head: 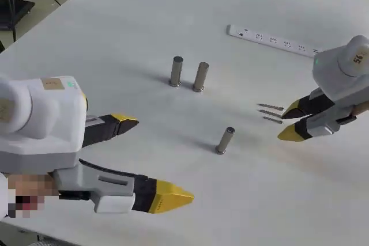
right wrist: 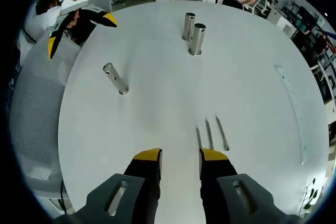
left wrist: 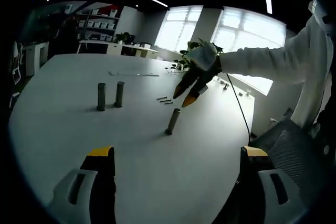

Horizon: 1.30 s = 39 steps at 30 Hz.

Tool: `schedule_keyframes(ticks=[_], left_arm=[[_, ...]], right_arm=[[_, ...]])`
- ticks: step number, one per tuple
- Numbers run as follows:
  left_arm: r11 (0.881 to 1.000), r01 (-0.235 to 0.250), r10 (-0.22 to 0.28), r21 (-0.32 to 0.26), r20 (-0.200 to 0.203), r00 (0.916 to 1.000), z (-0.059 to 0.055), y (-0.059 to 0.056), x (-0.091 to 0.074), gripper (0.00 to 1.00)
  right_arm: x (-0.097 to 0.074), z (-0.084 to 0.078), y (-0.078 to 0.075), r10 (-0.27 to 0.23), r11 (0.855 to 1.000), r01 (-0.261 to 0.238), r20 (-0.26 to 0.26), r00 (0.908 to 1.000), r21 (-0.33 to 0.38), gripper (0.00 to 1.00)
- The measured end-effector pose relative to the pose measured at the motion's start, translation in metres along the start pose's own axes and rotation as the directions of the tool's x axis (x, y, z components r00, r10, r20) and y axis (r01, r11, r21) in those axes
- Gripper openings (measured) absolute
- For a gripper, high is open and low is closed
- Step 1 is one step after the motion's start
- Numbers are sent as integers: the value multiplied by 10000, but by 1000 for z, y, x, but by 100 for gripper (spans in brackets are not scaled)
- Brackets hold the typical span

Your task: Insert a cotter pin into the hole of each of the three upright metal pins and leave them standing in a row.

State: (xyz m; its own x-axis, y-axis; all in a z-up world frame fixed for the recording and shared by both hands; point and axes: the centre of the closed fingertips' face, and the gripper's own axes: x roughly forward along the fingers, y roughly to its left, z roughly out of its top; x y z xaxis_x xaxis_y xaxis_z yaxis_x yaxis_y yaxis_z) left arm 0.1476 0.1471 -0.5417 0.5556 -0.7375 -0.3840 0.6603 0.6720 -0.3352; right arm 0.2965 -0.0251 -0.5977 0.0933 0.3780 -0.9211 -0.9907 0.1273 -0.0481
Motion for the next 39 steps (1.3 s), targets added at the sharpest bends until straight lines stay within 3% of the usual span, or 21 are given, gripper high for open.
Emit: schedule_keyframes(ticks=[3,7,16,21,29,34,38,39], left_arm=[[10000,85,-85,-43,-72,9999,-2,-1,2,99],[9997,-152,147,-185,-265,9995,-8,6,1,99],[9994,-184,179,-289,-180,9997,-6,7,0,99],[9995,-165,155,-264,-391,9991,-10,7,1,96],[9985,-416,418,-342,66,9991,1,13,-2,97],[9977,-504,517,-464,278,9983,6,18,-3,96],[9975,-560,571,-430,237,9981,6,19,-3,96],[9975,-568,577,-432,204,9981,5,19,-2,96]], right_arm=[[5,1,-4,-17,10000,17,8,10000,-83,23],[13,-2,-12,-38,9997,31,-267,9996,-250,22],[15,-4,-7,311,9990,-297,-397,9987,348,16],[16,-2,-7,295,9995,-289,-587,9978,97,14],[17,1,-1,443,9972,-506,-1112,9928,-547,9],[19,4,2,331,9976,-421,-1552,9873,-546,5],[20,3,-5,-29,9991,-49,-1798,9837,-429,0],[20,2,-4,96,9993,-163,-1877,9822,-341,0]])
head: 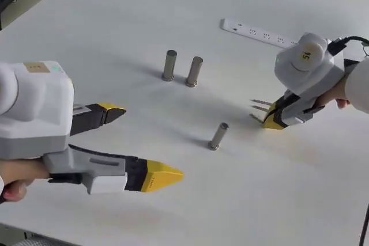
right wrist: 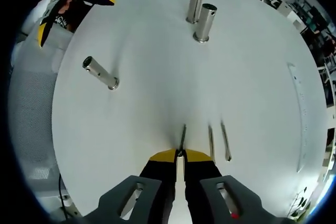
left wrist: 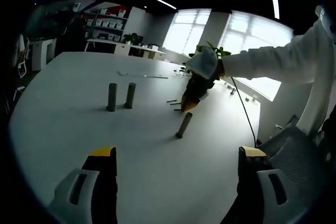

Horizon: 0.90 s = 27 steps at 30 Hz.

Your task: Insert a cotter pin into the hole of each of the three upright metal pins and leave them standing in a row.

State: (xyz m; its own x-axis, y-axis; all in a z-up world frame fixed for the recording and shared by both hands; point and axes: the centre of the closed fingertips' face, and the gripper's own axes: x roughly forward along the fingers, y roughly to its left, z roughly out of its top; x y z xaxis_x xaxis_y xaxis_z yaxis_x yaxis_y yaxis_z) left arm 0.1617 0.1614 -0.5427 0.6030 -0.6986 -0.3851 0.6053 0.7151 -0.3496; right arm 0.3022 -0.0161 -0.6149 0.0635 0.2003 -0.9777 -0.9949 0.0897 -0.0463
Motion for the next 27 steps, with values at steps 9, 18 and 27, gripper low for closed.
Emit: schedule_keyframes(ticks=[9,18,27], left_arm=[[9999,124,-124,20,14,9999,1,-3,1,95],[9993,355,-353,149,-130,9993,2,-10,3,95],[9967,675,-685,450,221,9974,15,-18,5,91]], right_arm=[[0,0,2,-9,9993,6,77,10000,376,0],[0,1,4,-282,9993,288,221,9994,-259,0],[-4,6,15,-209,9988,234,574,9981,-433,0]])
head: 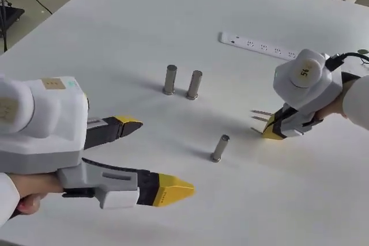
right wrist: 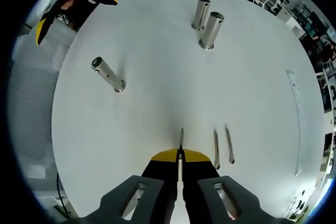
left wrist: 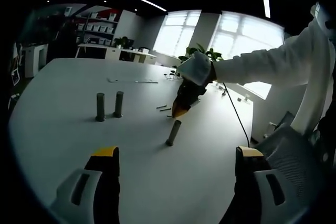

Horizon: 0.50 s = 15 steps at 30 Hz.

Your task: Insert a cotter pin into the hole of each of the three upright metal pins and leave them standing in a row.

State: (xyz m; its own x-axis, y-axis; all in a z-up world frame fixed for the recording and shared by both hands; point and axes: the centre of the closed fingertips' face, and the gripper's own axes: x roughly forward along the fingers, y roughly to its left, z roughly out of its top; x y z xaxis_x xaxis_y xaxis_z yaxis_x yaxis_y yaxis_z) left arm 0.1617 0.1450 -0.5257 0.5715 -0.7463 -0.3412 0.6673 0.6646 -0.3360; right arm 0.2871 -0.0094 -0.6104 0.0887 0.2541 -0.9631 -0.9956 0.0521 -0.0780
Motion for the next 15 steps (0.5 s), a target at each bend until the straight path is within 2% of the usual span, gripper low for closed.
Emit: schedule_keyframes(ticks=[4,7,9,12,15], left_arm=[[9999,47,-47,94,1,10000,4,-1,2,92],[9993,382,-381,-52,180,9991,10,-9,4,95],[9990,444,-443,-23,208,9988,12,-11,5,94],[9963,776,-765,-360,310,9966,17,-18,8,87],[9957,898,-888,-248,396,9953,23,-21,11,85]], right_arm=[[-4,4,13,227,9992,-222,131,9997,-345,0],[-9,8,19,212,9979,-196,254,9995,-616,0],[-13,10,21,162,9976,-134,409,9990,-673,0],[-23,14,24,-76,9986,115,761,9971,-511,0],[-32,17,26,-310,9969,386,1091,9935,-684,0]])
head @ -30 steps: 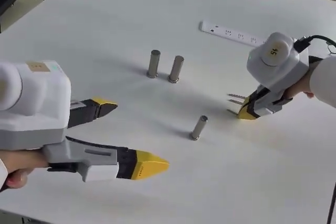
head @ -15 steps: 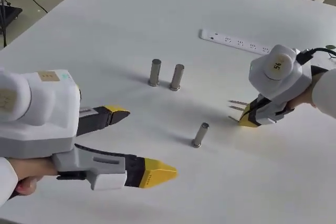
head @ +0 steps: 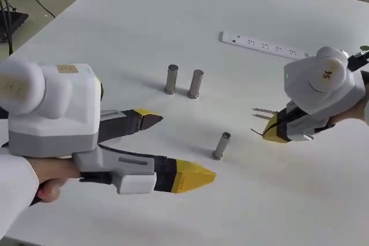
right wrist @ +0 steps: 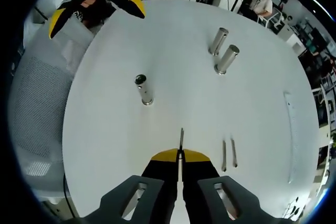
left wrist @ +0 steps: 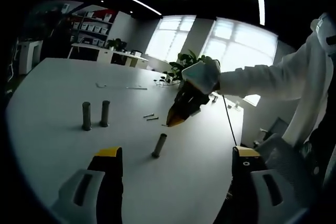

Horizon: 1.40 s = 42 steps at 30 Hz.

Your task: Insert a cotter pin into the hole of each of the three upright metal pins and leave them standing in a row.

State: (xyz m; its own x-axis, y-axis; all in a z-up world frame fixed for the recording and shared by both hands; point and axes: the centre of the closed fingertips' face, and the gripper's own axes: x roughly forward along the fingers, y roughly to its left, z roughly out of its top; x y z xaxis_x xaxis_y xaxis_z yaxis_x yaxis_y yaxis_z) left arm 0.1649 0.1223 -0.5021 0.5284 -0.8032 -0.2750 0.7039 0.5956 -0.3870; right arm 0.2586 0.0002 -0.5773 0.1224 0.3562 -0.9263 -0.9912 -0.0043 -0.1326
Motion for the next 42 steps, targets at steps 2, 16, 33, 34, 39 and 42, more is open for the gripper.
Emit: schedule_keyframes(ticks=[2,16,33,34,39,42], left_arm=[[9997,98,-98,237,11,10000,4,-2,2,83],[9997,226,-229,60,662,9975,37,-2,18,51],[9741,905,-786,-2073,650,9948,47,-13,45,30],[9728,897,-769,-2136,672,9948,48,-13,46,29],[9638,958,-809,-2487,694,9943,47,-14,47,22],[9513,917,-791,-2943,545,9954,43,-12,47,15]], right_arm=[[-6,5,1,-197,9998,200,413,9990,-73,0],[-45,33,3,-1355,9891,1195,2133,9675,863,0],[-70,93,38,-1172,9772,1720,3593,9258,-1244,0],[-70,95,39,-1120,9763,1701,3595,9264,-1342,0],[-71,100,43,-1210,9552,2068,3585,9257,-2116,0],[-70,103,45,-1203,9470,2150,3573,9262,-2385,0]])
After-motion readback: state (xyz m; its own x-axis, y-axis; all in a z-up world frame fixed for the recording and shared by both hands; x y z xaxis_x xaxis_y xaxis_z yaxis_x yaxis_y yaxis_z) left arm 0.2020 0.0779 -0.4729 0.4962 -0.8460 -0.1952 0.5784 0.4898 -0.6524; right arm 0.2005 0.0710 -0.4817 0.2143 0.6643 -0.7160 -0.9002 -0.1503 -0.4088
